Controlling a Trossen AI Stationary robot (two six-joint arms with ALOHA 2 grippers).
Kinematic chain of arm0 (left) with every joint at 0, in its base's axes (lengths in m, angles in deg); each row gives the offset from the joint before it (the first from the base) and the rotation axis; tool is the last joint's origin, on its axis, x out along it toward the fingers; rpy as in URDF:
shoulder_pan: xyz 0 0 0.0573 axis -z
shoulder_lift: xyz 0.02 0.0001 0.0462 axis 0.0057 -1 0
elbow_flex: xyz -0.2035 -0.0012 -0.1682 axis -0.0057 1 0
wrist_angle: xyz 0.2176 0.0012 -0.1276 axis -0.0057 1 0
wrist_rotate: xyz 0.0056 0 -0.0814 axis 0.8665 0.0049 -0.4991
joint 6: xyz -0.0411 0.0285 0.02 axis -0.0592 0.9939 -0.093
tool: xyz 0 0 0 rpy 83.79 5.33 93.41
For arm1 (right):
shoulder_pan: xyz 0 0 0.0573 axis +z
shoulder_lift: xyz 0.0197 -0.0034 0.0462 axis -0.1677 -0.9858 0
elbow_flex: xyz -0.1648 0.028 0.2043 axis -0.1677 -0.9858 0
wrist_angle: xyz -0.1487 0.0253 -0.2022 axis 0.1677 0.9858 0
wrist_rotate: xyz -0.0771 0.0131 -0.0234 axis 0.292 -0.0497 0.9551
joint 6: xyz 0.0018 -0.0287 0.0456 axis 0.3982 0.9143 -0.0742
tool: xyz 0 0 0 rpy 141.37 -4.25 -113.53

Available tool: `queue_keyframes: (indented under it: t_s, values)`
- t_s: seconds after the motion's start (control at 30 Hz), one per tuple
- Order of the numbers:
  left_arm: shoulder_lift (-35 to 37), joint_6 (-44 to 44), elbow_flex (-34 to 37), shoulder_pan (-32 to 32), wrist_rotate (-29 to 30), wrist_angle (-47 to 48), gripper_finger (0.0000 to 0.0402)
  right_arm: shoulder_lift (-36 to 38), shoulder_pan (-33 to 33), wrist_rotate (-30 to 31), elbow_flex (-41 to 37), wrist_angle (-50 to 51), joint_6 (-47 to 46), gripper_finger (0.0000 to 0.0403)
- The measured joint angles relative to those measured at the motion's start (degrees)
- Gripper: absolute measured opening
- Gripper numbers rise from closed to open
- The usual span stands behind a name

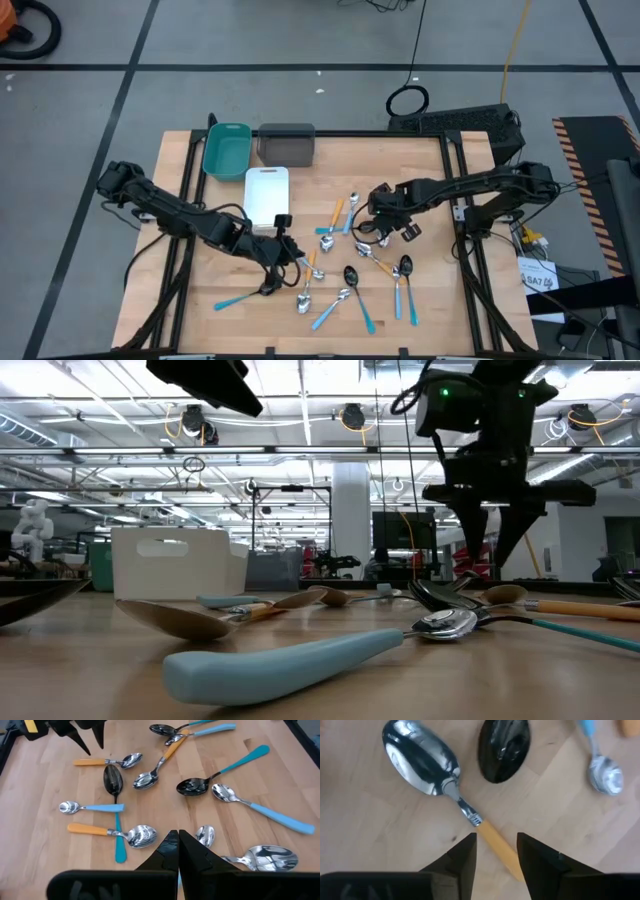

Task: Sort silverware by color (type)
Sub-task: Put the top right orange spoon into the black bin

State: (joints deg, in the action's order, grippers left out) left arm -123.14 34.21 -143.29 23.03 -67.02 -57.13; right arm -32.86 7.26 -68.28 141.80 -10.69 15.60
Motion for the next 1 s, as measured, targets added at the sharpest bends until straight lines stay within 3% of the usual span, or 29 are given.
queue_keyframes:
  t_s: [0.47, 1.0]
  values:
    - [0.00, 0.02, 0.00, 1.05, 0.00, -0.04, 0.0001, -0.01, 0.00, -3.48, -5.97, -8.82, 8.04, 0.0137]
    - [0.00, 0.85, 0.02, 1.02, 0.02, -0.15, 0.0001, -0.02, -0.18, -3.01, -6.22, -10.06, 14.43, 0.0137]
